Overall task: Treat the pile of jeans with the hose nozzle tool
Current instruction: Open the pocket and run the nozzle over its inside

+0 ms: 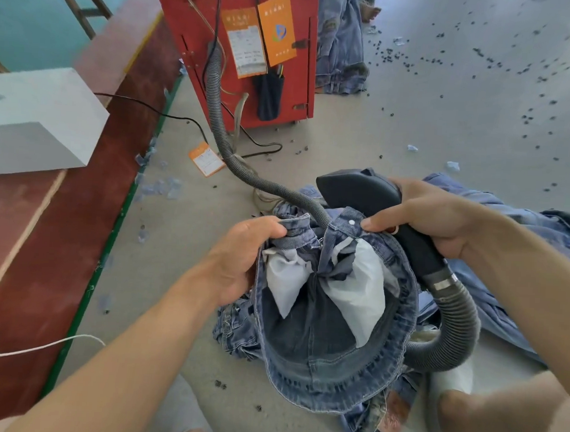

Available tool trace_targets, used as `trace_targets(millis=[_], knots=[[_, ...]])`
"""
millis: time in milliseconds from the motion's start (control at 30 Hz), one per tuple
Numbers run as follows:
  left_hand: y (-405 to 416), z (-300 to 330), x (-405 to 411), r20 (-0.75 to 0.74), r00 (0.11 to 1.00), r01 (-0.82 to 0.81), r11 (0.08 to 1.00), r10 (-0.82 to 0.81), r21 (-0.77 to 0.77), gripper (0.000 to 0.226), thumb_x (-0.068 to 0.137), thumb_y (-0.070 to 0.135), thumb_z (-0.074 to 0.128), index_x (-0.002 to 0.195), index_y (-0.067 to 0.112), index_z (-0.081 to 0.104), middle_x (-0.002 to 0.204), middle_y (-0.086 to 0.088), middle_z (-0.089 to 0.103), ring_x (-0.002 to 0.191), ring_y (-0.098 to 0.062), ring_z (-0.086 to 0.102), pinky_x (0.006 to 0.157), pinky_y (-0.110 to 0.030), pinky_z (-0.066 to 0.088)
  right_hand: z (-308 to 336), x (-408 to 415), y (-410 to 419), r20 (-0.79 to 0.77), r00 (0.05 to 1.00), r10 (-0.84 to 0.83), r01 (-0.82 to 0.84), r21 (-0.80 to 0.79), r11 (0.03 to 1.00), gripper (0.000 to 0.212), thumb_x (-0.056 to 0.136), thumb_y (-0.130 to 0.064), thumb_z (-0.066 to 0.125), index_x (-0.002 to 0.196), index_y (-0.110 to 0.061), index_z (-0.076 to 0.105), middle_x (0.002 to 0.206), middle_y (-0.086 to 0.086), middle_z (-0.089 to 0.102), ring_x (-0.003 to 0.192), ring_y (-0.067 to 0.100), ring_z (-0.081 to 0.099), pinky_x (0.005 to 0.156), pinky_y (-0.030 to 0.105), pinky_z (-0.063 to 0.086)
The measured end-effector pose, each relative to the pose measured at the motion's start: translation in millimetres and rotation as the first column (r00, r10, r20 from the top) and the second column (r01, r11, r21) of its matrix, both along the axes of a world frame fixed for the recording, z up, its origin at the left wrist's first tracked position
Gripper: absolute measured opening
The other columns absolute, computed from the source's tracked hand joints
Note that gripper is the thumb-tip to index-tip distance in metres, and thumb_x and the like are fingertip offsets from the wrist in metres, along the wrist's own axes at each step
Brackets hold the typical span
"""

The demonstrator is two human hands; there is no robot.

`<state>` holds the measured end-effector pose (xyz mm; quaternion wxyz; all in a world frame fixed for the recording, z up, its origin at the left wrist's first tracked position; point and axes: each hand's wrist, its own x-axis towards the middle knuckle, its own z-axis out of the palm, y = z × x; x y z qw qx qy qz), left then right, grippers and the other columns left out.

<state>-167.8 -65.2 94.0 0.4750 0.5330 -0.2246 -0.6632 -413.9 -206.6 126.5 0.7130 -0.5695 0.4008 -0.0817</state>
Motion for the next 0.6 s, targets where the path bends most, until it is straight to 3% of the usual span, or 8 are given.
trace_targets(millis=[133, 200, 267, 367, 433, 600], knots=[[1, -4, -3, -0.208, 0.974, -0.081, 0.996, 0.089, 0.043, 0.034, 0.094, 0.026, 0.060, 0.118, 0.007, 0.075, 0.114, -0.018, 0.075, 0.102, -0.030, 0.072, 0.091, -0.040, 0.061, 2, 4, -1, -0.161, 0.980, -0.113, 0.090, -0.143, 0.986, 0.037, 0.083, 0.001, 0.079, 0.114, -0.016, 0.069, 0.091, 0.016, 0.074, 0.075, 0.031, 0.075, 0.065, 0.042, 0.061], [1, -8, -4, -0.200, 0.976, -0.079, 0.995, 0.089, 0.062, 0.041, 0.101, 0.029, 0.056, 0.132, 0.004, 0.067, 0.129, -0.022, 0.069, 0.120, -0.037, 0.066, 0.102, -0.047, 0.056, 3, 4, -1, -0.285, 0.939, -0.193, 0.100, -0.309, 0.946, 0.034, 0.084, -0.008, 0.082, 0.111, -0.021, 0.066, 0.091, 0.013, 0.073, 0.074, 0.027, 0.074, 0.060, 0.038, 0.060], [1, -10, -6, -0.167, 0.980, -0.093, 0.992, 0.106, 0.081, 0.041, 0.106, 0.027, 0.050, 0.136, 0.003, 0.064, 0.133, -0.023, 0.066, 0.129, -0.041, 0.060, 0.108, -0.052, 0.051, 7, 1, 1, -0.314, 0.919, -0.237, 0.081, -0.438, 0.895, 0.032, 0.089, -0.013, 0.079, 0.115, -0.020, 0.062, 0.088, 0.009, 0.071, 0.069, 0.020, 0.072, 0.057, 0.032, 0.057], [-1, -7, -8, -0.115, 0.988, -0.097, 0.994, 0.102, 0.044, 0.036, 0.108, 0.023, 0.048, 0.130, 0.002, 0.068, 0.130, -0.024, 0.068, 0.123, -0.040, 0.064, 0.103, -0.049, 0.055, 21, -10, 6, -0.256, 0.929, -0.267, 0.077, -0.572, 0.817, 0.030, 0.094, -0.019, 0.074, 0.116, -0.021, 0.054, 0.079, 0.008, 0.072, 0.057, 0.017, 0.073, 0.047, 0.023, 0.054], [-2, -4, -9, -0.096, 0.992, -0.079, 0.997, 0.078, -0.012, 0.034, 0.108, 0.022, 0.048, 0.126, 0.004, 0.071, 0.129, -0.022, 0.069, 0.114, -0.035, 0.069, 0.101, -0.046, 0.057, 36, -16, 10, -0.217, 0.944, -0.247, 0.046, -0.656, 0.753, 0.026, 0.095, -0.030, 0.073, 0.112, -0.026, 0.053, 0.077, 0.003, 0.075, 0.053, 0.020, 0.072, 0.045, 0.025, 0.056], [-4, 3, -15, -0.073, 0.996, -0.061, 0.996, 0.057, -0.060, 0.034, 0.108, 0.020, 0.047, 0.131, 0.003, 0.066, 0.128, -0.019, 0.070, 0.109, -0.029, 0.070, 0.100, -0.042, 0.057, 61, -14, 33, -0.333, 0.943, 0.022, -0.244, -0.642, 0.727, 0.018, 0.086, -0.047, 0.072, 0.097, -0.039, 0.061, 0.067, -0.012, 0.071, 0.048, 0.015, 0.069, 0.045, 0.021, 0.052]])
